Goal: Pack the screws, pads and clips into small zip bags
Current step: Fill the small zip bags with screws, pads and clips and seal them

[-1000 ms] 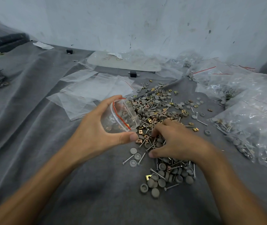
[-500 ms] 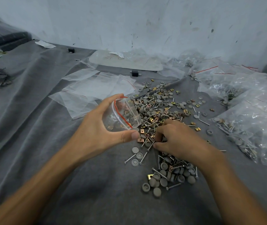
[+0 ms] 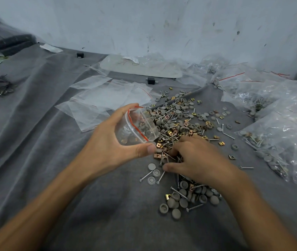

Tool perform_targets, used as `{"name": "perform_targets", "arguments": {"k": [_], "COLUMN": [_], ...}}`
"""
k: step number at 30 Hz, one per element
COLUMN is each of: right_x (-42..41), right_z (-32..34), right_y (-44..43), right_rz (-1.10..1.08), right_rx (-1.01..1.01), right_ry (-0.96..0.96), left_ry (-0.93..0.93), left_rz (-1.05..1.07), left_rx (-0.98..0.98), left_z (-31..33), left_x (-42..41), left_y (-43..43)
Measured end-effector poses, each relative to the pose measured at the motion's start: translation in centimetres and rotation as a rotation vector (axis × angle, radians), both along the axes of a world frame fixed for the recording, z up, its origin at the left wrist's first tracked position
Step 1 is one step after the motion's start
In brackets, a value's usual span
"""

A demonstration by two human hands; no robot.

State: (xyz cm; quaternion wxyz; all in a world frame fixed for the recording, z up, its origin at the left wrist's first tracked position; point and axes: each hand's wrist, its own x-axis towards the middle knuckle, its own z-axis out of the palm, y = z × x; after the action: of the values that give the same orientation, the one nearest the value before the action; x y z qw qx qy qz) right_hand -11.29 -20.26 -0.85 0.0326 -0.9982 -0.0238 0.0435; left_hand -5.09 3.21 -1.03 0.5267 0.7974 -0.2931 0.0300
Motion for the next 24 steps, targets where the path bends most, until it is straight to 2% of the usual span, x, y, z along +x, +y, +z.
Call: {"name": "perform_targets", "arguments": {"k": [7,15,24], "right_x": [-0.1,0.1,0.0], "right_z": [0.5,-0.4,0.6], "right_y": [0.1,0.4,-0.7], "right_rz": [0.006,0.040,-0.011], "right_rx": [0.024,-0.042,0.240], "right_ry": [-0.004,-0.045,-0.087], "left_ry": [-0.001,-0.002,0.021], "left_rz": [-0.020,-0.024,-0.022], "left_rx": [0.000,0.006,-0.005], "left_z": [0.1,0.2,0.1], "left_x": [-0.1,-0.3,-0.2], "left_y": [0.0,-0.1,-0.1]}}
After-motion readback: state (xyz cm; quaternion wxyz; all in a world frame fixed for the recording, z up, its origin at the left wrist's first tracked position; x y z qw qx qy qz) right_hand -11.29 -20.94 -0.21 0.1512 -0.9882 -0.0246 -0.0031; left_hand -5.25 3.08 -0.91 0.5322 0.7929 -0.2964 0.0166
